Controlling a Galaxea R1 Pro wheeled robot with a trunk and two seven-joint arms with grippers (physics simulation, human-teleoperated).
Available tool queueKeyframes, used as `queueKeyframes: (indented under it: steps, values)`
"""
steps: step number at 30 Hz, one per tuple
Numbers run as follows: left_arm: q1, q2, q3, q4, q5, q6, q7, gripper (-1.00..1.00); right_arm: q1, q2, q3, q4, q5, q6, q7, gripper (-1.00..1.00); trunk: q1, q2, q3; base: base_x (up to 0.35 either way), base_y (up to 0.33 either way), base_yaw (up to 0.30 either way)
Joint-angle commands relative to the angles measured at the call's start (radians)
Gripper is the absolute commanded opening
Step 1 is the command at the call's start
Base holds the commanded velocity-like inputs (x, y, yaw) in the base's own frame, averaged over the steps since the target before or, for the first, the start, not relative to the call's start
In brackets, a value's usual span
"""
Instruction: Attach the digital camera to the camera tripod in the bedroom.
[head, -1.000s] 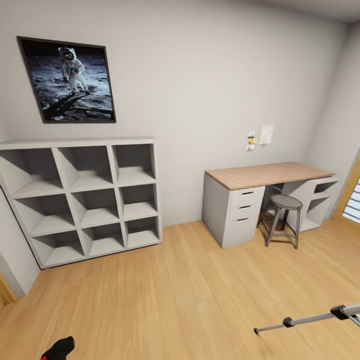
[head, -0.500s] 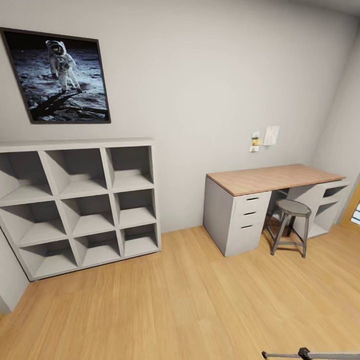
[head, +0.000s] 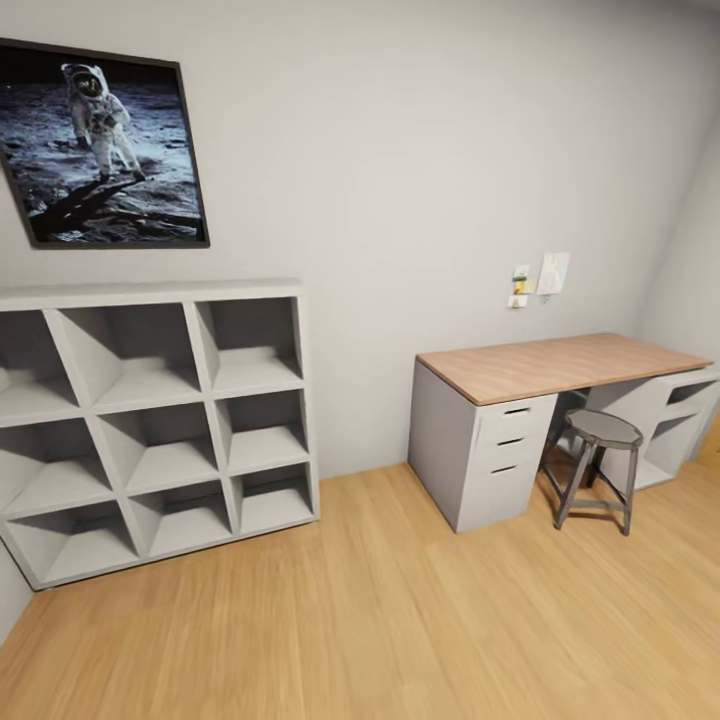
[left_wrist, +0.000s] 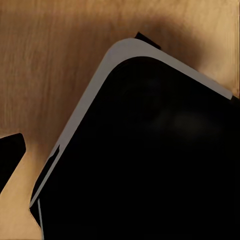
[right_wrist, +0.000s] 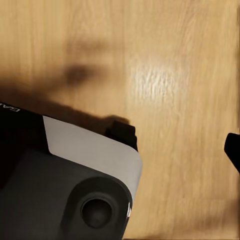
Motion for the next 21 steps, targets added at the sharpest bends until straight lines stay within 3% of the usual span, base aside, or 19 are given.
queueKeyframes:
  steps: [1,21]
  values:
    - [0.000,0.000,0.005,-0.001,-0.003,-0.001,0.002,1.00,-0.001,0.000,0.001,0.001,0.006,0.002,0.003,1.00,0.001,0.000,-0.001,0.325,0.000,0.000]
    - [0.000,0.000,0.005,-0.001,-0.003,-0.001,0.002,1.00,-0.001,0.001,0.001,0.001,0.006,0.003,-0.012,1.00,0.001,0.000,-0.001,0.325,0.000,0.000]
